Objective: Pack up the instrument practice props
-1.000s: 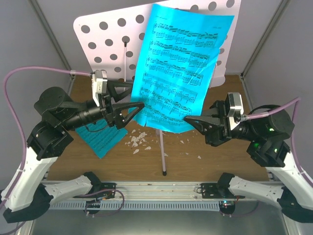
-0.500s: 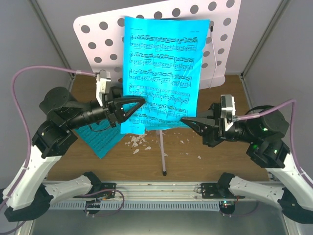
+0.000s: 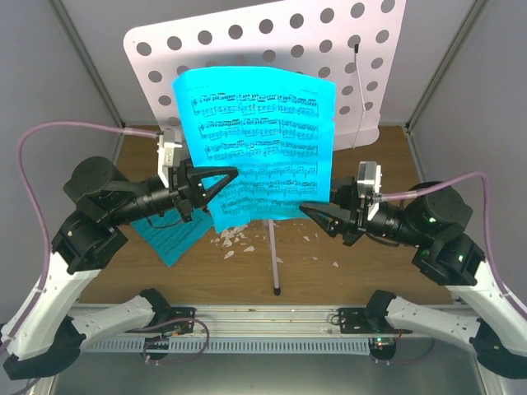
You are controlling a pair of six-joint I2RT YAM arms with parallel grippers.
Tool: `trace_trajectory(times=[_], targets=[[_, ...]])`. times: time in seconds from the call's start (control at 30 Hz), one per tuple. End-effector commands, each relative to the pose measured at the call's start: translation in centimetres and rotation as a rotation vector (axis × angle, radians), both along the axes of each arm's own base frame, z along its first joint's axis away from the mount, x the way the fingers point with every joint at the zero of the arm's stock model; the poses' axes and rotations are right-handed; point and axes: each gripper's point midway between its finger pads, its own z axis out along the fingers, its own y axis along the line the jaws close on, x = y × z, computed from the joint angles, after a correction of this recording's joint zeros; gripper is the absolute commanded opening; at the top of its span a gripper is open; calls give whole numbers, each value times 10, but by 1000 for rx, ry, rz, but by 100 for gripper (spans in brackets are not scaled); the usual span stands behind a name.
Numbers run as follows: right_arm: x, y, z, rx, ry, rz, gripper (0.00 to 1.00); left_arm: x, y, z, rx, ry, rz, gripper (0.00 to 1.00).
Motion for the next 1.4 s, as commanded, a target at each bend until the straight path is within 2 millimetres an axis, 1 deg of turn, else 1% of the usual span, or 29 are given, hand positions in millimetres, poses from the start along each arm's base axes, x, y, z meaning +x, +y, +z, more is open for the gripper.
trace_trajectory(times=[0.0,0.03,0.07,0.1,0.13,0.23,0.27,0.37,0.43,0.5,0.53,0.6,0.67,0.73,0.8,0.9,1.17,1.27,1.37], targets=[[6,-13,-6,3,3,-75,65,-8,-7,-18,45,-43,-58,0],[7,-17,-6,10,4,-92,78,-12,-9,-29,69,-45,-90,0],[8,-21,-6,16,3,-112,89,-17,-12,-41,96,-49,-128,0],[9,-25,-6,23,5,-134,96,-21,-16,-57,128,-37,-165,0],[12,-30,-7,27,6,-162,99,-23,-18,-72,158,-14,-195,0],[25,-46,-14,38,28,-279,100,-25,-24,-123,253,101,-242,0],[29,-54,-15,48,37,-328,99,-23,-25,-144,288,156,-247,0],[53,-82,-25,69,94,-527,100,-19,-21,-187,344,267,-210,0],[65,-98,-32,79,127,-640,100,-13,-16,-210,362,328,-148,0],[72,-109,-39,83,148,-711,100,-8,-13,-234,376,400,-103,0],[74,-113,-42,83,158,-738,100,-4,-12,-248,384,443,-76,0],[78,-118,-47,82,167,-777,100,4,-9,-270,393,503,-32,0],[81,-119,-51,71,174,-795,100,14,-4,-287,403,551,21,0],[84,-118,-54,58,180,-806,99,23,3,-295,400,583,61,0],[86,-116,-57,42,183,-812,99,33,12,-297,383,598,106,0],[90,-112,-62,21,187,-821,100,48,31,-299,343,627,175,0],[96,-105,-65,-2,182,-826,100,81,88,-291,202,675,345,0],[98,-103,-66,-8,181,-828,100,94,112,-295,157,703,444,0],[98,-103,-67,-10,182,-830,100,106,141,-305,99,739,569,0]])
